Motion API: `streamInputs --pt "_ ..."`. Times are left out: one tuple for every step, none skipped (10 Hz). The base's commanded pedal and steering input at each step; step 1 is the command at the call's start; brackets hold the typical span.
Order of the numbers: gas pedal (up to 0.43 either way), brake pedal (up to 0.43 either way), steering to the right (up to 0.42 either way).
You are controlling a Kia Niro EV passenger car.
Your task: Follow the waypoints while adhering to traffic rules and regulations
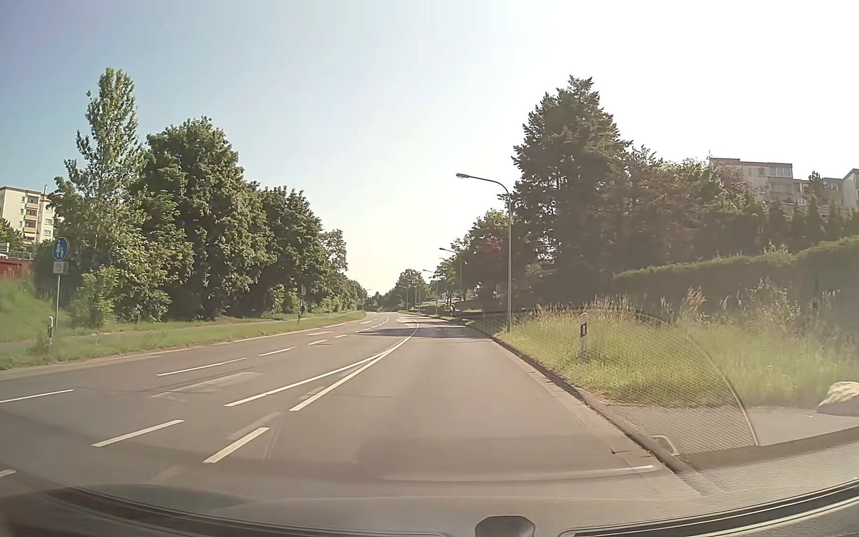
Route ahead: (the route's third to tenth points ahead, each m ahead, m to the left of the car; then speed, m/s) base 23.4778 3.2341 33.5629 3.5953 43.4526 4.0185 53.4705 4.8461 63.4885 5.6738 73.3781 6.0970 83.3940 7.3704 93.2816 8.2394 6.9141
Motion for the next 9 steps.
streamInputs --pt "0.268 0.03 -0.002" --pt "0.268 0.03 -0.003" --pt "0.268 0.03 -0.002" --pt "0.287 0.03 -0.002" --pt "0.287 0.03 -0.003" --pt "0.287 0.03 -0.002" --pt "0.287 0.03 -0.003" --pt "0.287 0.03 -0.002" --pt "0.287 0.03 -0.003"
